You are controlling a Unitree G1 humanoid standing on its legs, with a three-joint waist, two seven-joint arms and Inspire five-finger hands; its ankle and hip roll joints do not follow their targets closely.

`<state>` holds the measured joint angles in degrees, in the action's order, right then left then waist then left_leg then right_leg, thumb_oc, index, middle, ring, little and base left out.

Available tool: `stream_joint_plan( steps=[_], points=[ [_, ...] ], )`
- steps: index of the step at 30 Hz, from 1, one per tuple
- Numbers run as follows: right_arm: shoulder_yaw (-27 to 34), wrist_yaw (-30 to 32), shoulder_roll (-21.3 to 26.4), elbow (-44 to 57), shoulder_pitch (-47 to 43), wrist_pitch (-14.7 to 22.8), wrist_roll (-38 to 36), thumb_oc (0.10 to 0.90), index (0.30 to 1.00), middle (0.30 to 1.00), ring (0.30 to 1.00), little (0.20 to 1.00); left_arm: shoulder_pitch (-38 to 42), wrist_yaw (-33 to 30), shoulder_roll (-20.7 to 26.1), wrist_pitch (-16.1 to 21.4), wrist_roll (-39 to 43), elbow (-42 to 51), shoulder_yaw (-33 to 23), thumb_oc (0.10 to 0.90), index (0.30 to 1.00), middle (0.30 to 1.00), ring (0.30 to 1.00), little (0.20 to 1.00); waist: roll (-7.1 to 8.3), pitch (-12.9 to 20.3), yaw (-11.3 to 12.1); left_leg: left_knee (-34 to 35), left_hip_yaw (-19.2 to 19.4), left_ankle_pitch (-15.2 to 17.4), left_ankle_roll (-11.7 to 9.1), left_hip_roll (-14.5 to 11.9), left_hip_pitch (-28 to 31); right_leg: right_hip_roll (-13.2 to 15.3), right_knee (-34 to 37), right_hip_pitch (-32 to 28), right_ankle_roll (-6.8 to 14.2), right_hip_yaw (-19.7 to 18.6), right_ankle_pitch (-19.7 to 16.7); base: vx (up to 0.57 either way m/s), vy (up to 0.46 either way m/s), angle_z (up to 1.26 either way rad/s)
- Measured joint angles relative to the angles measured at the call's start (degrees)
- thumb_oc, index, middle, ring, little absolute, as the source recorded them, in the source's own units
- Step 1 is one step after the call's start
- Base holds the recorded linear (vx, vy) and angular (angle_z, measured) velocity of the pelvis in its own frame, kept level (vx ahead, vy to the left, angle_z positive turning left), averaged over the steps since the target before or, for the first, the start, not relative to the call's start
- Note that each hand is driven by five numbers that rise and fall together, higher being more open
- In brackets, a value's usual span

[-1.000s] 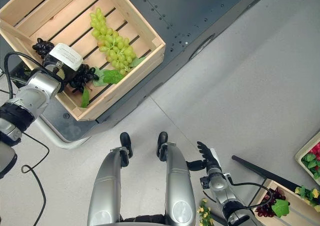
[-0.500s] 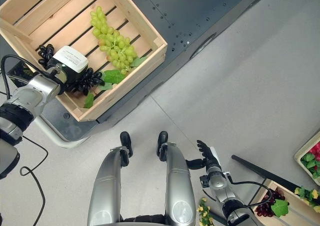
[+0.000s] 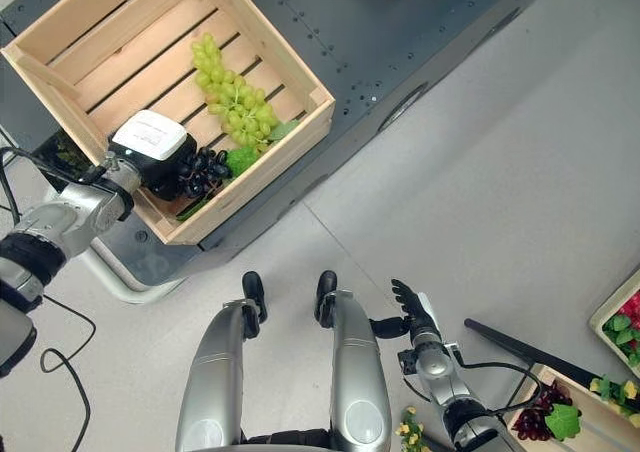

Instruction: Pick up the fruits from the basket on one side to the basket on the other side

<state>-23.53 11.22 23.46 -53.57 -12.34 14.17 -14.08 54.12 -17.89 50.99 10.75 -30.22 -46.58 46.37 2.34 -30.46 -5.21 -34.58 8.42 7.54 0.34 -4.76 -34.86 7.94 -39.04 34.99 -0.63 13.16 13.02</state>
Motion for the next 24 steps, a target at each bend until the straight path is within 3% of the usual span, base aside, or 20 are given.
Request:
stream_joint_plan(
  steps=[10,24],
  points=[
    [0.29,0.93,-0.15,4.84,3.99,-0.57,0.12,0.800,0.900,0.900,0.900,0.900,-10.70,-0.99,-4.19,1.44,24.02,1.25,-18.29,0.400,0.300,0.300,0.300,0.300,-0.01,0.00,0.07,2.92,0.03,-0.38,-0.54,0.07,7.46,-0.52,2.39,-7.04,0.06,-0.08,-0.02,0.00,-0.002,0.00],
    [0.79,1.12,-2.54,11.60,6.61,-0.81,0.40,0.800,0.900,0.900,0.900,0.900,-18.87,-0.46,-7.38,1.12,41.75,6.27,-28.71,0.400,0.300,0.300,0.300,0.300,-0.37,0.25,1.52,13.84,1.18,-2.52,-1.19,0.34,21.69,-1.83,11.02,-19.69,0.63,-0.23,-1.23,0.03,-0.015,-0.03]
  ],
)
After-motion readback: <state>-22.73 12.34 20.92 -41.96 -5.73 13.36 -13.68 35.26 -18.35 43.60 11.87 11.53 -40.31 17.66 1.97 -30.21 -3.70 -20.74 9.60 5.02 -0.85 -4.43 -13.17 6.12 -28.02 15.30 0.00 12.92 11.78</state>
